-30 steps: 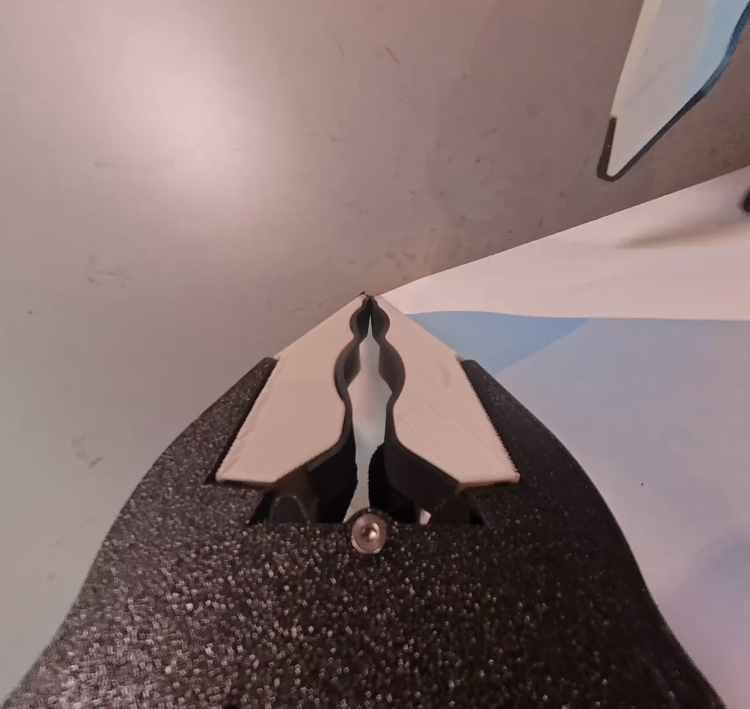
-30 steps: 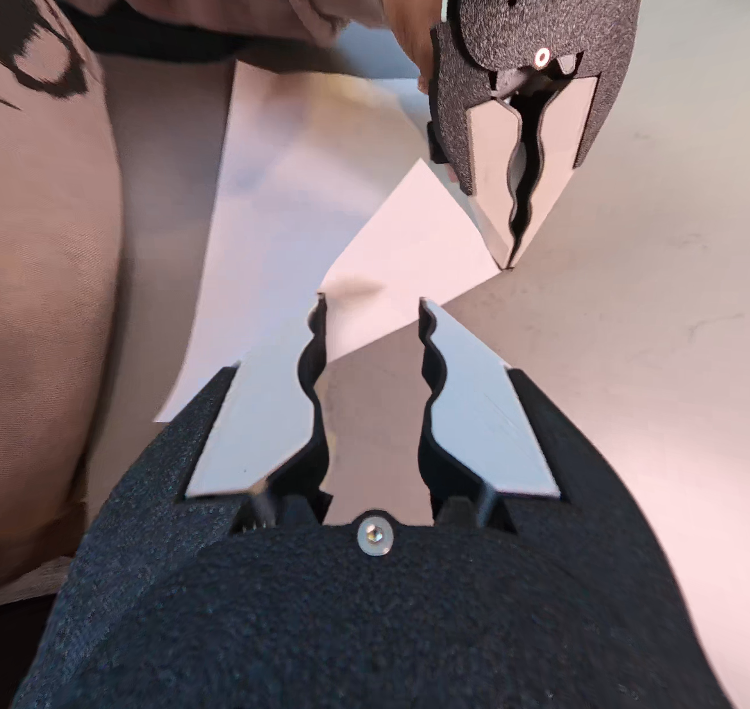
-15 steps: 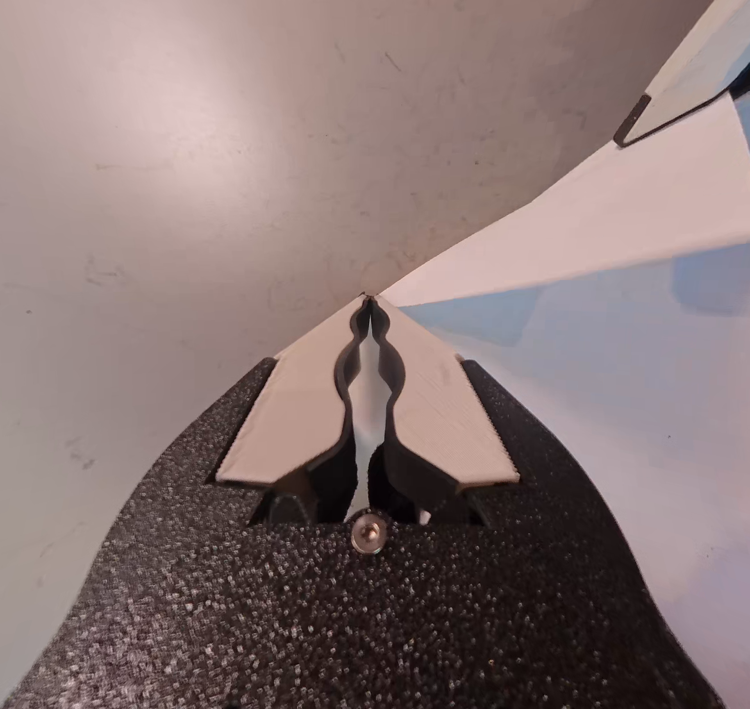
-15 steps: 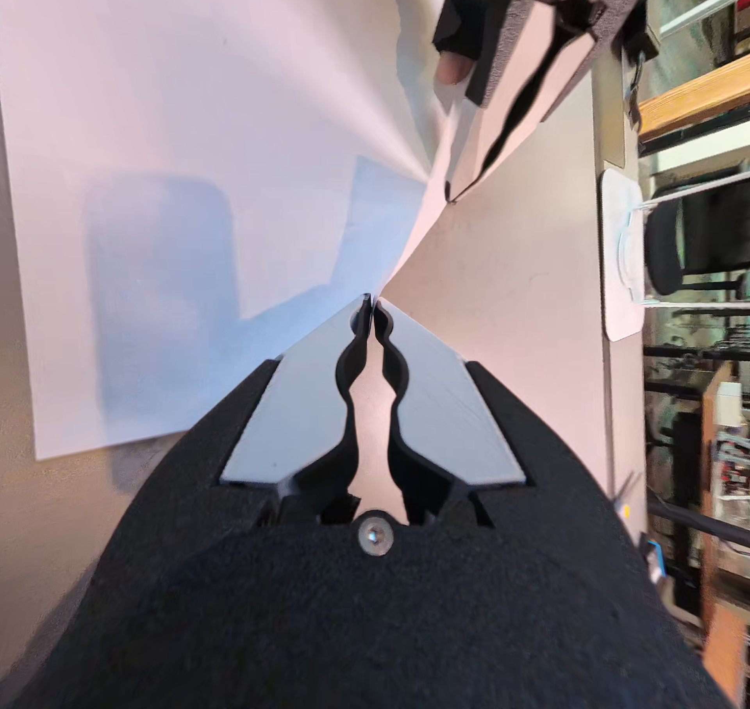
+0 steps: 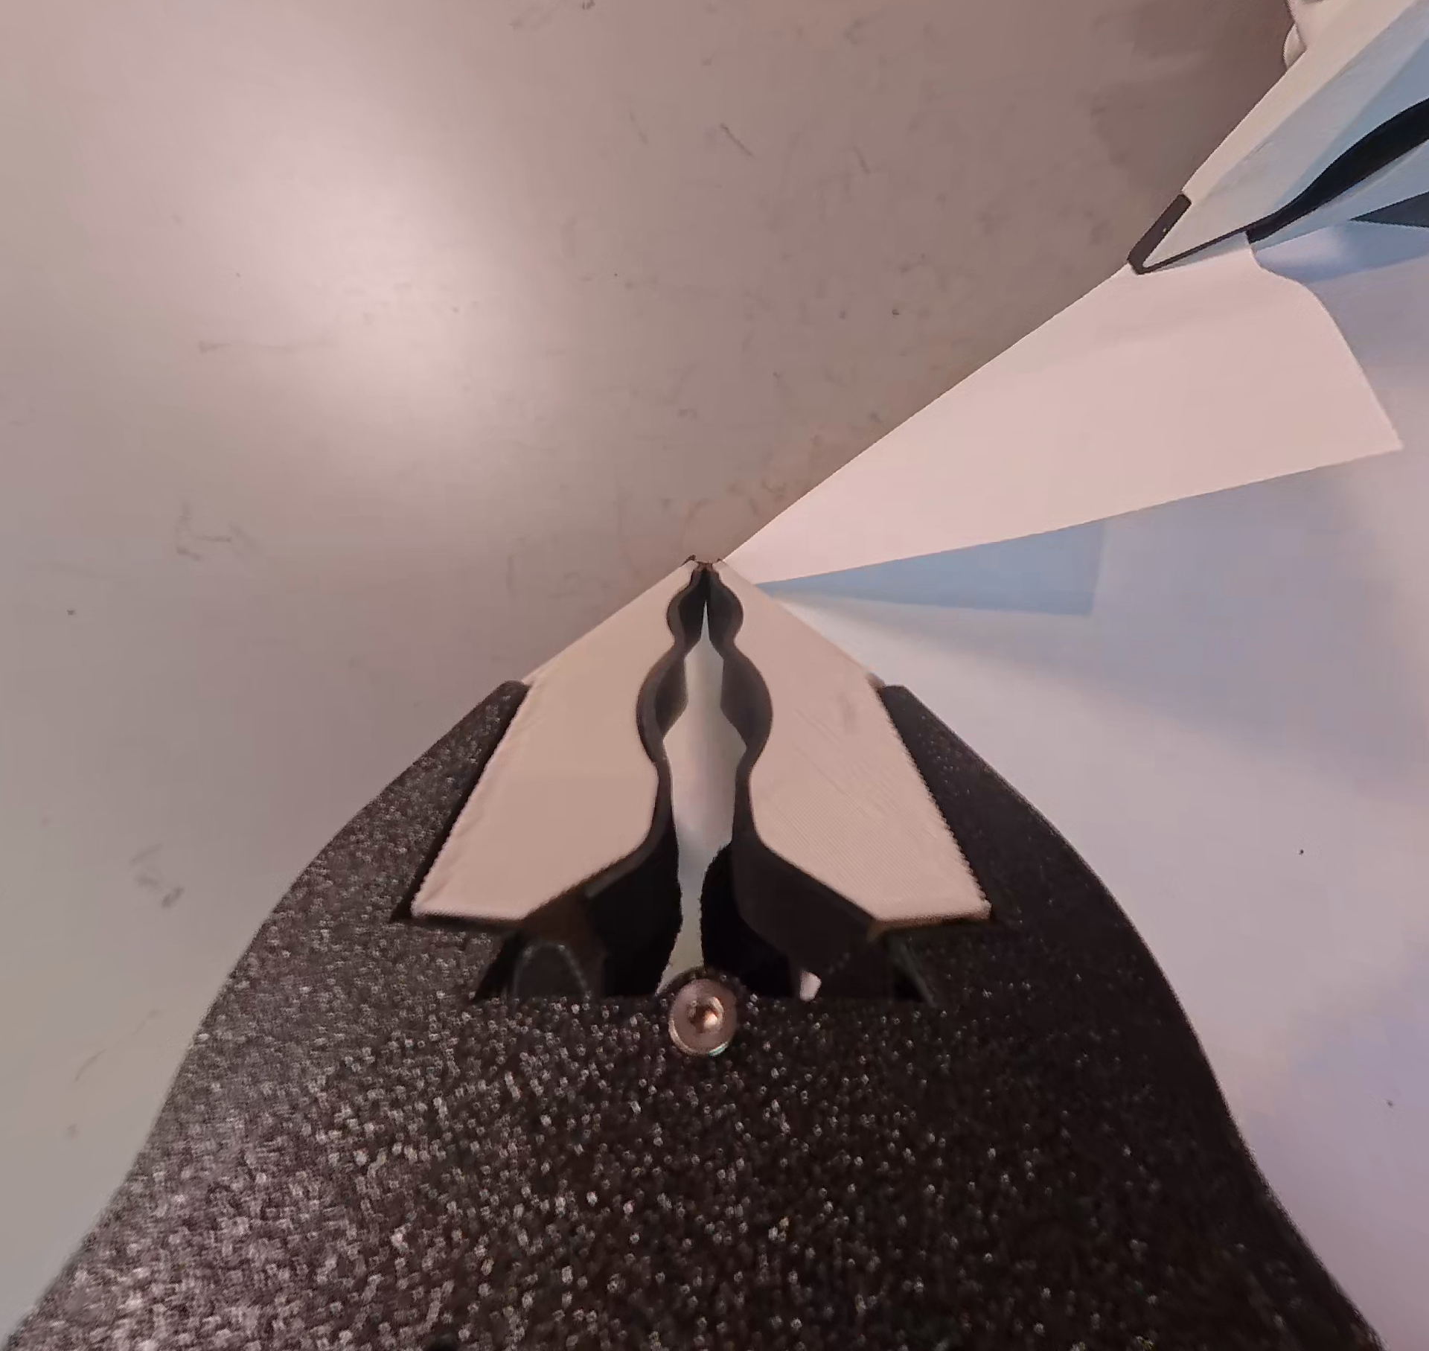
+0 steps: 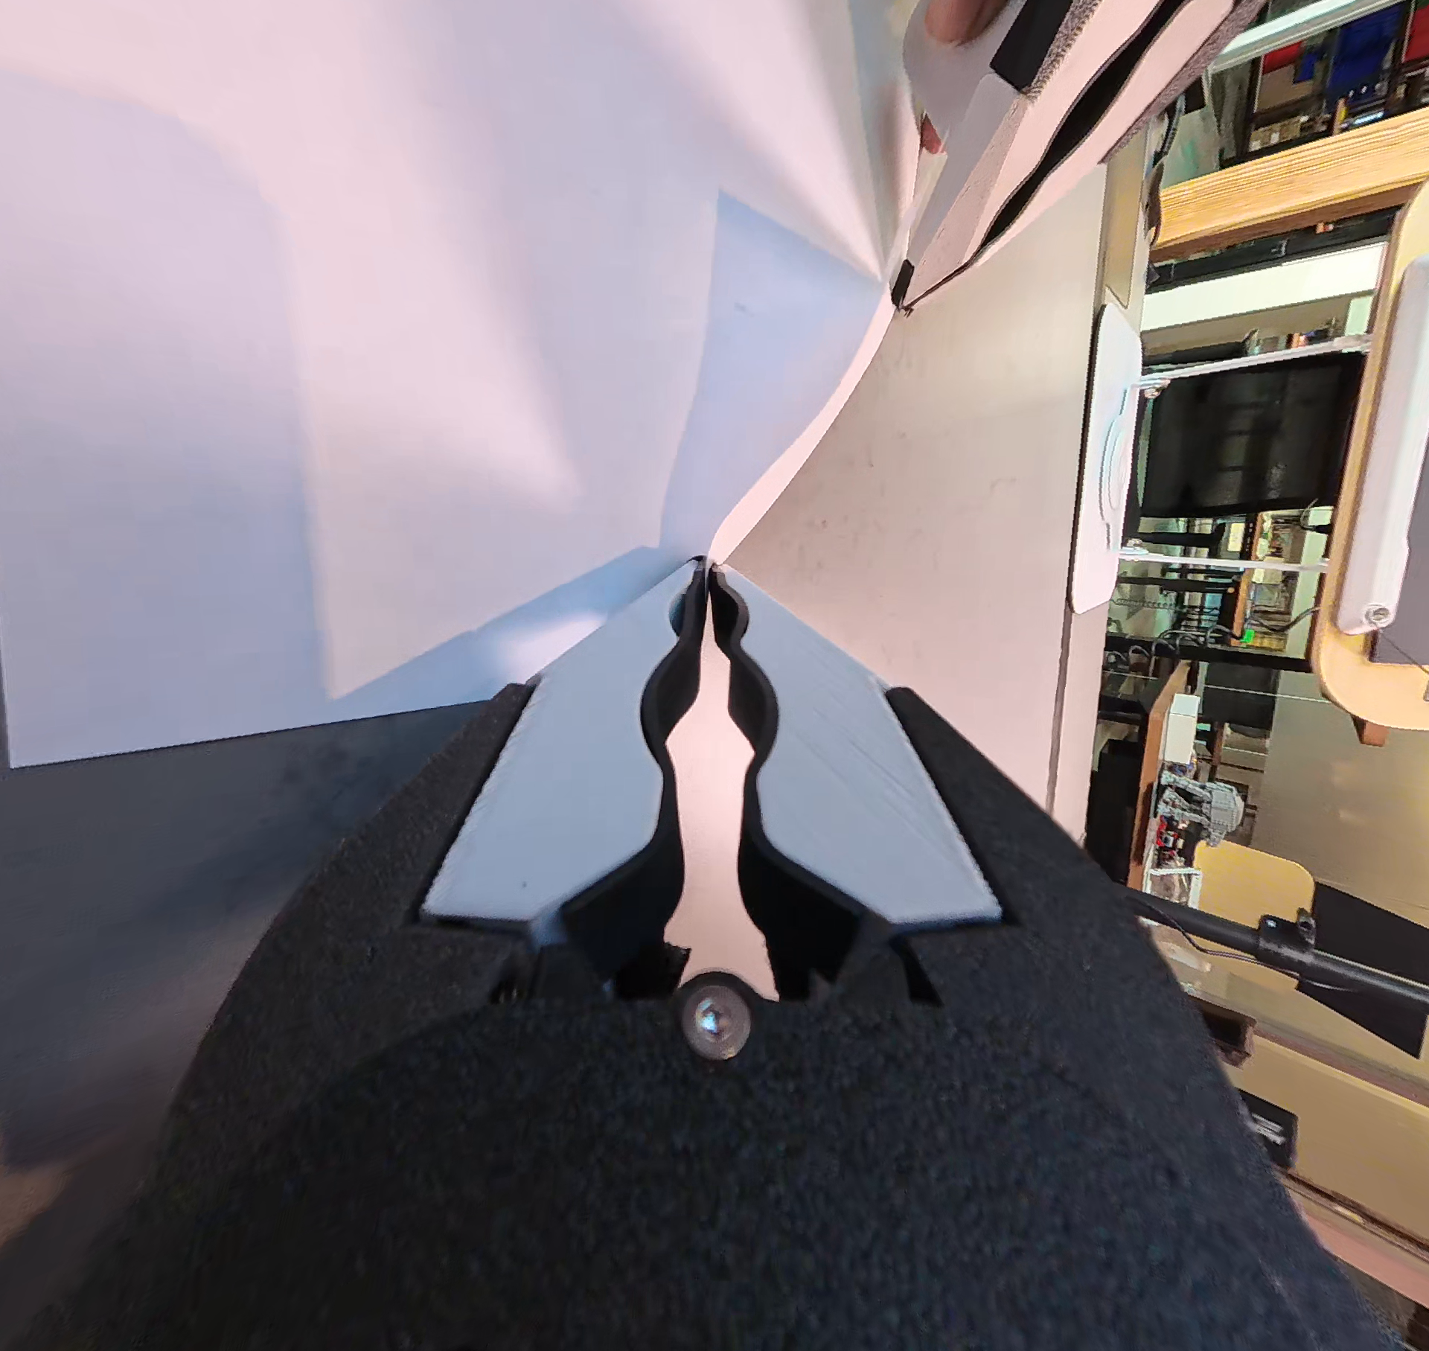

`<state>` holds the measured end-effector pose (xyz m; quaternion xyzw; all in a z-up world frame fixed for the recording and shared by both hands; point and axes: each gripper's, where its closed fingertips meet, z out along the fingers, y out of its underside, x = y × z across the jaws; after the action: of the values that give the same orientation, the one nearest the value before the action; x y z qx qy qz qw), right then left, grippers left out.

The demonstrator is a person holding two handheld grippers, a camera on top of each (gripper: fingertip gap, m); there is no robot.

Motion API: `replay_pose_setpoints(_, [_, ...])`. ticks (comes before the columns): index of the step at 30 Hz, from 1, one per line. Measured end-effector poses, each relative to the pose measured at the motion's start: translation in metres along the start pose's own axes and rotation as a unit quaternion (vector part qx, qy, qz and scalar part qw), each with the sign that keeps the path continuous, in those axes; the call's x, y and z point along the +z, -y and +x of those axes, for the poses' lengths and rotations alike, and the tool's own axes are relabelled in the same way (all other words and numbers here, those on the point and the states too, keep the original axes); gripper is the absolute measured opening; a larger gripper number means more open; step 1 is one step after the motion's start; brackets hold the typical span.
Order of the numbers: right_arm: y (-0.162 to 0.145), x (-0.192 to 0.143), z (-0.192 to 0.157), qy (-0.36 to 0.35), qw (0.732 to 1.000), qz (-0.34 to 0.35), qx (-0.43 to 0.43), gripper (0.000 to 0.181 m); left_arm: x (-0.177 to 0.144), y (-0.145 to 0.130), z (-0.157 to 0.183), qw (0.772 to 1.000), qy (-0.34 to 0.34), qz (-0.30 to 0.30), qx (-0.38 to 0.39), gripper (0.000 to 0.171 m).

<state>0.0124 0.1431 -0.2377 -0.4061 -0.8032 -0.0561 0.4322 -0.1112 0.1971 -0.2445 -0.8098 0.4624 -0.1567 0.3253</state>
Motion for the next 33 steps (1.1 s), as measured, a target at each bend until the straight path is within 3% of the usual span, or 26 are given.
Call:
replay_pose_setpoints(8, [0.006, -0.005, -0.006, -0.064, 0.993, 0.009, -0.096, 0.0, 0.0, 0.0, 0.002, 1.0, 0.016, -0.013, 0.007, 0.0])
replay_pose_setpoints(18, [0.011, -0.012, -0.014, -0.06, 0.988, 0.034, -0.139, 0.0, 0.001, 0.002, 0.007, 0.999, 0.029, -0.011, 0.017, 0.0])
replay_pose_setpoints(25, [0.005, -0.024, -0.022, -0.065, 0.993, 0.024, -0.098, 0.0, 0.006, 0.008, 0.018, 1.0, 0.017, 0.001, 0.015, 0.0])
replay_pose_setpoints(33, [-0.003, -0.039, -0.034, -0.031, 0.998, 0.033, 0.051, 0.0, 0.009, 0.011, 0.023, 1.0, 0.017, 0.013, 0.011, 0.0])
